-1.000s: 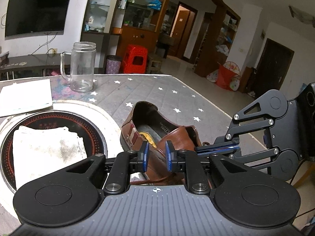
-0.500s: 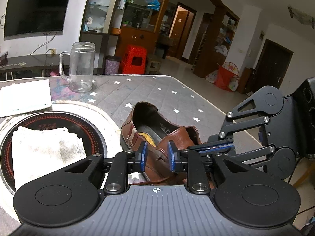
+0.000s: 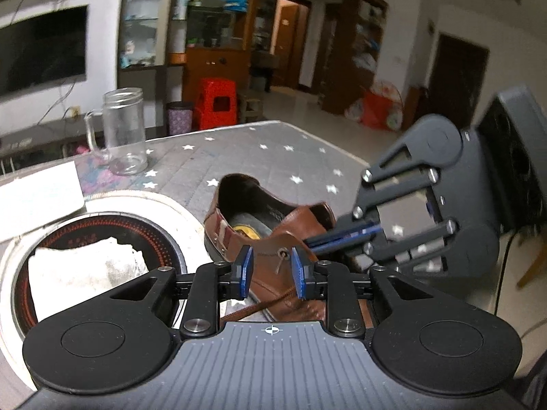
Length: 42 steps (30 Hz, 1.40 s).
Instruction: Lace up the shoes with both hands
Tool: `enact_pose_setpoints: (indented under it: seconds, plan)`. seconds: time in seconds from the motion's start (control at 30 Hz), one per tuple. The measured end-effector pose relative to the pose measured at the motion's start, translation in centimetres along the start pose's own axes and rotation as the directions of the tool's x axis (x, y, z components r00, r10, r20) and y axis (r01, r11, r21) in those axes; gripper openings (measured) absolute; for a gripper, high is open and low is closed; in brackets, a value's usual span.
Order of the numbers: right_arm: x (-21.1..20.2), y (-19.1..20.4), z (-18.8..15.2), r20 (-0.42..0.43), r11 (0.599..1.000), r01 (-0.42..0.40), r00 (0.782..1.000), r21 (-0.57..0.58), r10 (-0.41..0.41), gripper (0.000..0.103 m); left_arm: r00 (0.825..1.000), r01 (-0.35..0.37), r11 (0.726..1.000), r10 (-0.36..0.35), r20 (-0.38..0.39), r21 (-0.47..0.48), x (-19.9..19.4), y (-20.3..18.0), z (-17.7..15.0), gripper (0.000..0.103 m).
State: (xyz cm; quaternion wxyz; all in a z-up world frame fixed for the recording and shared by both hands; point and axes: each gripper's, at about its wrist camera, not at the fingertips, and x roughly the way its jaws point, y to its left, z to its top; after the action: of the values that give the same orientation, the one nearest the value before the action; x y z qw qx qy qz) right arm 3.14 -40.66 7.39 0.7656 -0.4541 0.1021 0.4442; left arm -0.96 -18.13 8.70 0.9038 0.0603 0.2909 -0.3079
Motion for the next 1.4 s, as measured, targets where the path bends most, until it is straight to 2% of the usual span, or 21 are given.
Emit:
enact_pose_setpoints:
  seconds: [0.23,0.37,0.47,0.53,0.7,0.77,0.83,1.07,1.13,1.4]
  plan:
    - [0.1,0.1,0.0,-0.005,1.0,0.002,1.0,-0.006,-0.002,0.002,0.998,-0.019,0.988,0.027,-0.051,0.155,2.0,-1.0,0.3,0.023]
    - [0.1,0.0,-0.2,-0.007,1.0,0.003,1.0,-0.007,-0.003,0.002,0.998,-0.003,0.98,0.016,-0.067,0.201,2.7,-0.9,-0.1,0.01]
    - [0.2,0.0,-0.3,-0.01,1.0,0.004,1.0,-0.007,-0.004,0.002,0.998,0.005,0.98,0.008,-0.062,0.199,2.7,-0.8,-0.3,0.004]
    - [0.1,2.0,-1.1,-0.005,1.0,0.006,1.0,-0.006,-0.006,0.002,0.999,-0.002,0.984,0.012,-0.052,0.179,2.8,-0.6,-0.4,0.004]
    - [-0.4,2.2,-1.2,-0.007,1.0,0.015,1.0,0.001,-0.015,0.002,0.998,-0.044,0.988,0.049,-0.03,0.151,2.8,-0.9,-0.6,0.003]
    - [-0.7,2.4,-1.2,-0.007,1.0,0.021,1.0,0.005,-0.021,0.002,0.996,-0.078,0.986,0.082,-0.022,0.149,2.4,-1.3,-0.7,0.003]
    - [-1.3,2.8,-1.3,-0.007,0.999,0.036,0.999,0.013,-0.036,0.002,0.987,-0.156,0.973,0.158,0.006,0.17,1.5,-1.8,-0.8,0.003]
    - [-3.8,4.6,-2.3,-0.014,0.996,0.081,0.997,0.048,-0.08,0.003,0.954,-0.297,0.95,0.291,0.074,0.094,-1.6,-0.2,-0.1,0.003]
    - [-3.8,3.0,-1.6,-0.022,0.994,0.1,0.995,0.054,-0.099,0.003,0.95,-0.308,0.949,0.304,0.069,0.059,-2.1,0.7,-0.2,0.003]
    - [-5.2,3.6,-2.8,-0.041,0.985,0.135,0.991,0.108,-0.131,0.006,0.951,-0.307,0.952,0.307,-0.026,0.013,-0.6,2.2,-1.6,0.003]
